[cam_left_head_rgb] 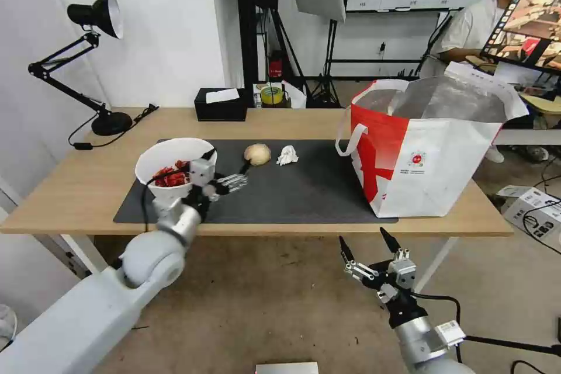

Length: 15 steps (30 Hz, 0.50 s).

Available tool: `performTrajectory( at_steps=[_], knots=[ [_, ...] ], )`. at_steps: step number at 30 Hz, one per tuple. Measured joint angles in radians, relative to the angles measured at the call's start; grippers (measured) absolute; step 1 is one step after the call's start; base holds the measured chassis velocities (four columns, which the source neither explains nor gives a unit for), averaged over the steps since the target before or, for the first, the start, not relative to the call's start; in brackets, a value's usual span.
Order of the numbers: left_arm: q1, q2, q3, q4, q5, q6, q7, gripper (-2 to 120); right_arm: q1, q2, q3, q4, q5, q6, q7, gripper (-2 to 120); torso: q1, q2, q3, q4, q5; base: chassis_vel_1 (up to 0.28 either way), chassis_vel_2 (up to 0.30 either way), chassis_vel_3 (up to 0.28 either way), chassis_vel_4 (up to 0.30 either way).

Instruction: Pick up the trash from the table and place it into the takeout bag.

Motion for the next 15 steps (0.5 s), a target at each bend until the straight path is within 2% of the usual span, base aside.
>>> performTrajectory(
  at_steps=[2, 5, 6, 9, 15],
  knots=[
    [0.042, -0.015, -0.025, -0.012, 0.017, -0.009, -0.014, 100, 0.002, 0.003, -0.004, -0.002, -0.009, 0.0, 0.014, 100, 0.0, 0.0, 0.0, 0.0002, -0.0001, 0.0, 0.0, 0.0, 0.0],
    [0.179, -0.097, -0.113, -0.023, 0.113, -0.042, -0.026, 100, -0.006, 0.018, -0.001, -0.001, -0.03, 0.001, 0.041, 100, 0.0, 0.0, 0.0, -0.0003, -0.0005, 0.0, 0.0, 0.0, 0.0],
    [0.179, -0.097, -0.113, -0.023, 0.113, -0.042, -0.026, 100, -0.006, 0.018, -0.001, -0.001, -0.03, 0.001, 0.041, 100, 0.0, 0.0, 0.0, -0.0003, -0.0005, 0.0, 0.0, 0.0, 0.0],
    [0.343, -0.17, -0.21, -0.024, 0.217, -0.085, -0.025, 100, -0.004, 0.033, -0.011, -0.007, -0.047, 0.001, 0.065, 100, 0.0, 0.0, 0.0, 0.0009, -0.0001, 0.0, 0.0, 0.0, 0.0],
    [0.413, -0.196, -0.248, -0.009, 0.296, -0.09, -0.026, 100, -0.035, 0.069, 0.011, -0.003, -0.079, 0.001, 0.101, 100, 0.0, 0.0, 0.0, -0.0003, -0.0003, 0.0, 0.0, 0.0, 0.0]
  ],
)
